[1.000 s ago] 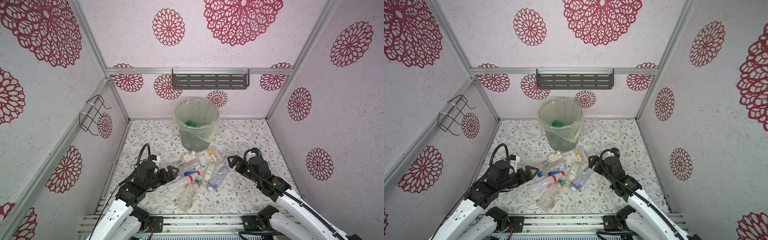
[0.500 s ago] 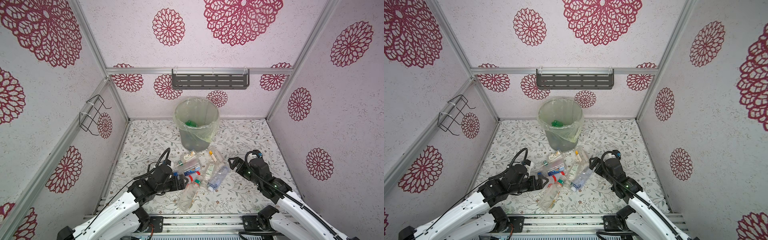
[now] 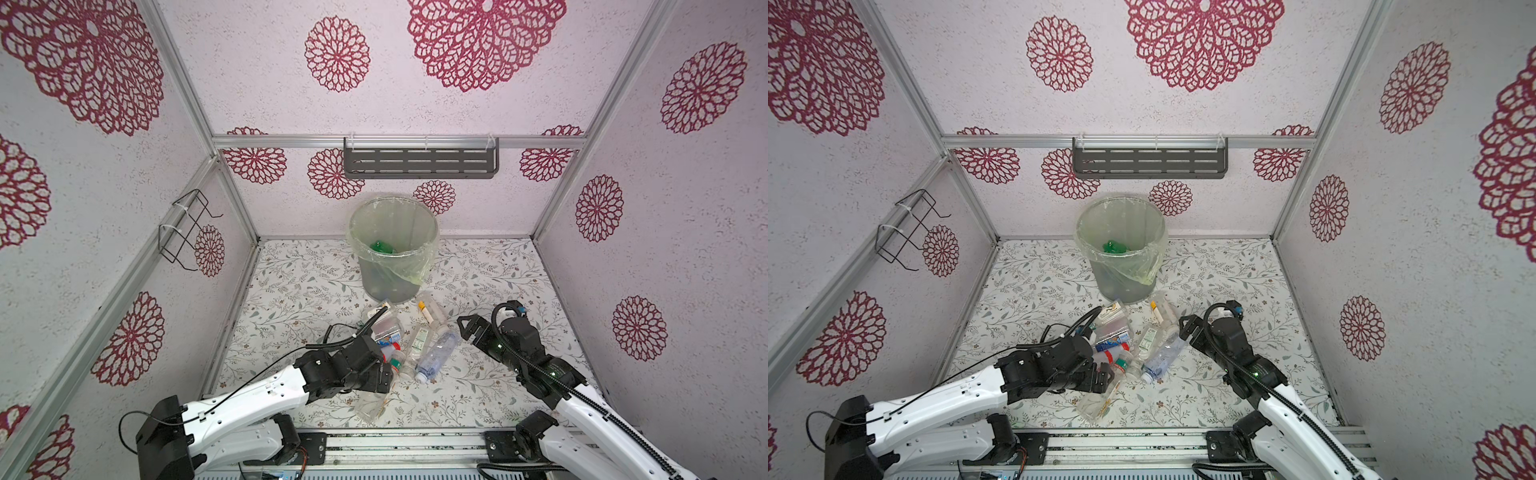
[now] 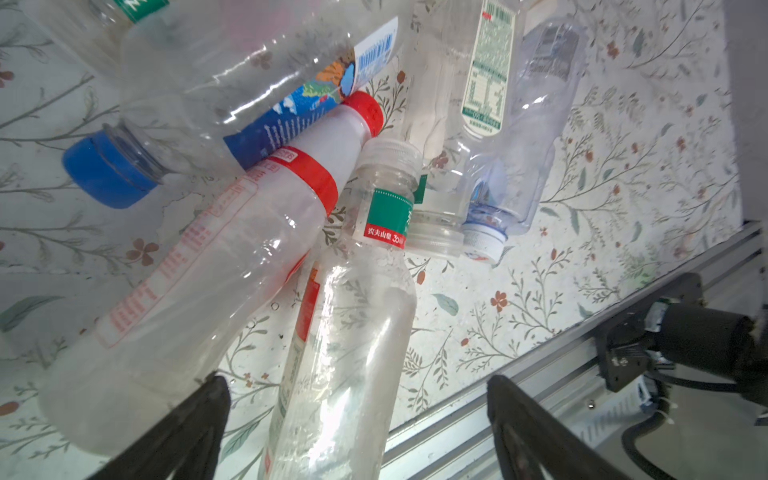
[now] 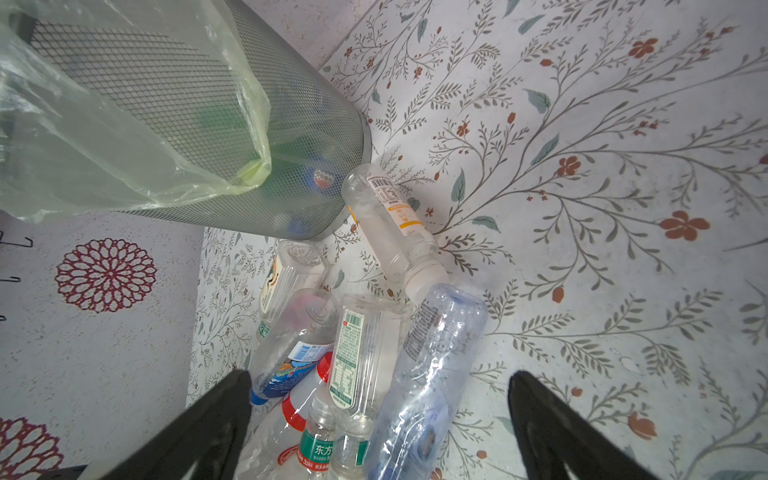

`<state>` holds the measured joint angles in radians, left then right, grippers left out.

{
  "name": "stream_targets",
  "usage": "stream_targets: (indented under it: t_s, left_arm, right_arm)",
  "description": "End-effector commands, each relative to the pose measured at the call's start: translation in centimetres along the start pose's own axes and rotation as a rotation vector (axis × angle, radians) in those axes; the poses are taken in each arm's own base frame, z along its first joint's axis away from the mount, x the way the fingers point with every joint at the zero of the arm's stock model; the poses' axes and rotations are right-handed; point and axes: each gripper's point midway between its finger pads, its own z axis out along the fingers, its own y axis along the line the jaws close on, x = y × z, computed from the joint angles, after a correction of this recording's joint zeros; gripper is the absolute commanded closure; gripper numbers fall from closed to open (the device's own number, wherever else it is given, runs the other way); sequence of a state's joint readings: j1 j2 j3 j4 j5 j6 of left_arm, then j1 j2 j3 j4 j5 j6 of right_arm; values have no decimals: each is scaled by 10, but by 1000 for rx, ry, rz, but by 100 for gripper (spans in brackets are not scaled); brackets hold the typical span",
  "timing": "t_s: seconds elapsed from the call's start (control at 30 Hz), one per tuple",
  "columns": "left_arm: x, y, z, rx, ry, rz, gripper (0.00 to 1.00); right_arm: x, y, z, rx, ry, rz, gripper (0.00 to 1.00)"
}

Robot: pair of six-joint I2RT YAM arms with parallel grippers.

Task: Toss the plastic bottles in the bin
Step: 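Lower the left gripper onto the green-labelled clear water bottle and grasp it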

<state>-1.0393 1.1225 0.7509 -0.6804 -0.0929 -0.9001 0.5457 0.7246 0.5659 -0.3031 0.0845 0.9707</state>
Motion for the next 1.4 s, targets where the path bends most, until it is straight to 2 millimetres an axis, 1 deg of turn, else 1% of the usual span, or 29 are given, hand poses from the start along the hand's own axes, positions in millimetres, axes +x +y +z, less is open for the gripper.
stream_targets:
  t_s: [0.0, 0.17, 0.47, 0.7, 0.93, 1.2, 1.27, 1.37]
  left_arm:
    - [4, 1, 2, -55, 7, 50, 0]
    - [10, -4, 8, -83, 30, 86, 0]
    - [29, -5, 21, -152, 89, 149, 4]
    - [37, -3, 29, -203, 111, 182, 7]
    - [46, -3, 39, -215, 133, 193, 18]
    - [54, 3, 50, -254, 150, 188, 21]
    - [55, 3, 53, -251, 152, 178, 25]
    - [55, 2, 53, -250, 144, 167, 32]
  right_arm:
    - [-7, 0, -5, 4, -31, 14, 1]
    - [-7, -2, -5, 10, -35, 17, 1]
    - [-7, -3, -4, 16, -40, 16, 1]
    - [-7, -4, -3, 19, -40, 18, 1]
    - [-5, -8, -1, 29, -38, 22, 1]
    - [-2, -11, 2, 31, -33, 25, 1]
    - [-1, -13, 3, 37, -31, 26, 1]
    - [-1, -14, 3, 38, -32, 26, 1]
